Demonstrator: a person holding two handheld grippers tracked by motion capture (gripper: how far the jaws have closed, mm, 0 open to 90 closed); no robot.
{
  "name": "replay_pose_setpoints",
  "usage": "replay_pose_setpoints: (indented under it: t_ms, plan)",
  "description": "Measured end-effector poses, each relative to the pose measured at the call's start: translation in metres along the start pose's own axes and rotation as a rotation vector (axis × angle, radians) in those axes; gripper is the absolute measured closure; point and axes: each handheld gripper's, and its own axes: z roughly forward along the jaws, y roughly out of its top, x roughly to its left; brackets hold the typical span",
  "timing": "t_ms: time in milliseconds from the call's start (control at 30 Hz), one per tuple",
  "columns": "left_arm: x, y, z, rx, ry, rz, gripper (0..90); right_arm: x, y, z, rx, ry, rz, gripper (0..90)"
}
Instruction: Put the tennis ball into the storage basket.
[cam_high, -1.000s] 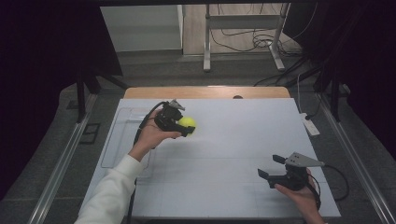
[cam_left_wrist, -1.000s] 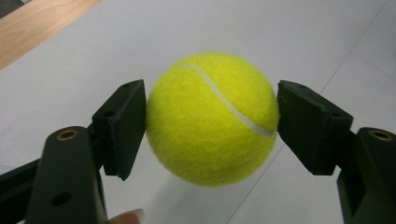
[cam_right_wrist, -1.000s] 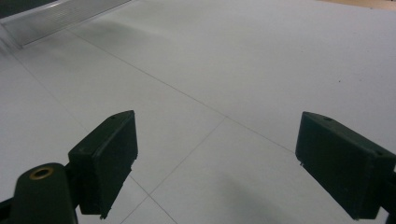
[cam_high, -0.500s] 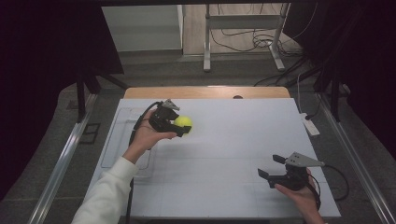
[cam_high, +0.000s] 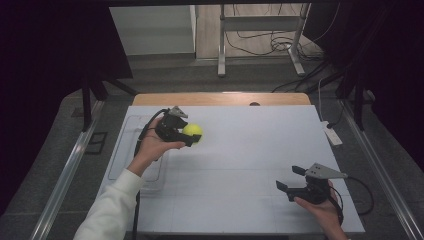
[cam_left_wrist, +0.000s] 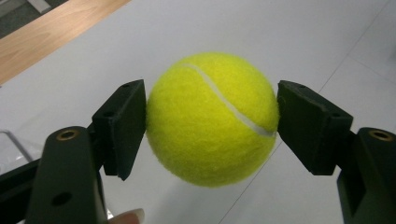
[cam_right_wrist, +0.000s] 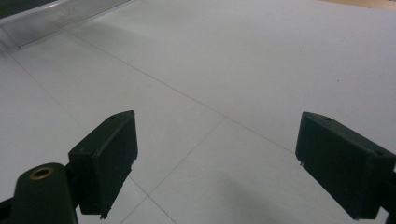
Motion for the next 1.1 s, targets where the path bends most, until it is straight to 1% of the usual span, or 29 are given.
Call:
replay_pose_setpoints:
  t_ms: [433, 1100]
  plan:
    - [0.007, -0.003, -0.013, -0.019, 0.03, -0.013, 27.4, 0.0, 0.0, 0.0, 0.0, 0.001, 0.0, 12.8]
    - [0.016, -0.008, -0.021, -0.027, 0.056, -0.037, 27.5, 0.0, 0.0, 0.001, 0.002, 0.0, 0.0, 12.8]
